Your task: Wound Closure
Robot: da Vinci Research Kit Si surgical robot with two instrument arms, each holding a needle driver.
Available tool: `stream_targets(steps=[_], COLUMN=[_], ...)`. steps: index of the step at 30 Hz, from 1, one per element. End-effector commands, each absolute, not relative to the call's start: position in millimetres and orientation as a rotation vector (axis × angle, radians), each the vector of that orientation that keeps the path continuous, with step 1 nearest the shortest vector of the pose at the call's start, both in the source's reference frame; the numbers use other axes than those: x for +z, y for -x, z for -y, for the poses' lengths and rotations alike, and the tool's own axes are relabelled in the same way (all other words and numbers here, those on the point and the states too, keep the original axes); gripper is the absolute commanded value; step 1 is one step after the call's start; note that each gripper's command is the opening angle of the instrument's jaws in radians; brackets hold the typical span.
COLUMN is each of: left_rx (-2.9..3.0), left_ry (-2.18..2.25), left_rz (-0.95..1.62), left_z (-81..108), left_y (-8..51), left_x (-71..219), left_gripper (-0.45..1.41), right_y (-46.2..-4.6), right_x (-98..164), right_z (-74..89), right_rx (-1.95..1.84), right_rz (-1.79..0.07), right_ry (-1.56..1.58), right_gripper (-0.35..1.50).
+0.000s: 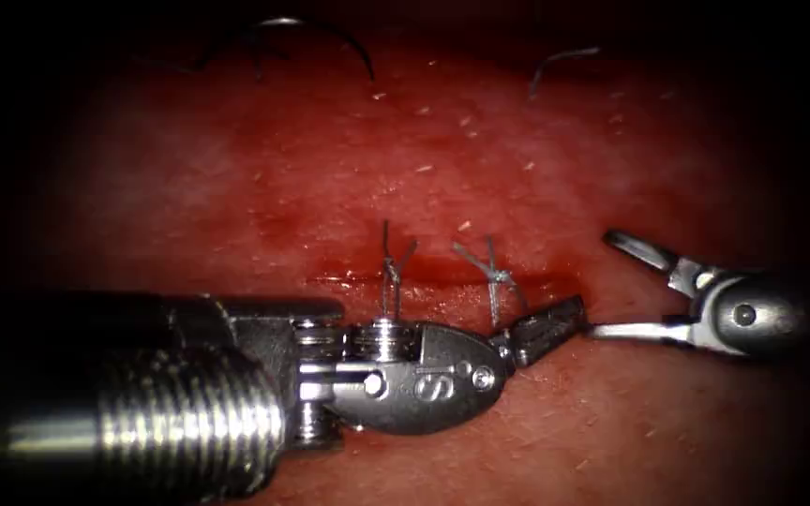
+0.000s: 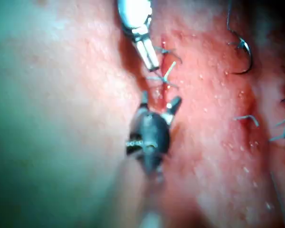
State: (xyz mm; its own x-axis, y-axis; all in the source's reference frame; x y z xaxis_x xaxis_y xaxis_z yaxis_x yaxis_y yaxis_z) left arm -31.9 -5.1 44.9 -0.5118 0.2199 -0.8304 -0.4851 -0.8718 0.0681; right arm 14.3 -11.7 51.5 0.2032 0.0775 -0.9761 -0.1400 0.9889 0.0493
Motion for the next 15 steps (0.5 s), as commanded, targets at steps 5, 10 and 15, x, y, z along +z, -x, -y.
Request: stream_targets(steps=[5, 10, 15], left_rx=[2.388, 2.388, 2.389], left_ry=[1.251, 1.255, 1.258], left_rz=[-0.41, -0.406, -0.404], left_z=[5.5, 5.7, 5.6], left_y=[32.4, 32.2, 31.8], left_x=[44.7, 44.4, 44.5], left_gripper=[-0.45, -0.45, -0.45], right_y=[-18.3, -20.8, -21.7], right_x=[53.7, 53.9, 53.5], right_z=[12.3, 12.9, 13.0], right_rx=[0.102, 0.025, -0.019], right_rz=[-1.447, -1.483, -1.527], right_ry=[0.102, 0.128, 0.114], right_gripper=[1.3, 1.33, 1.35])
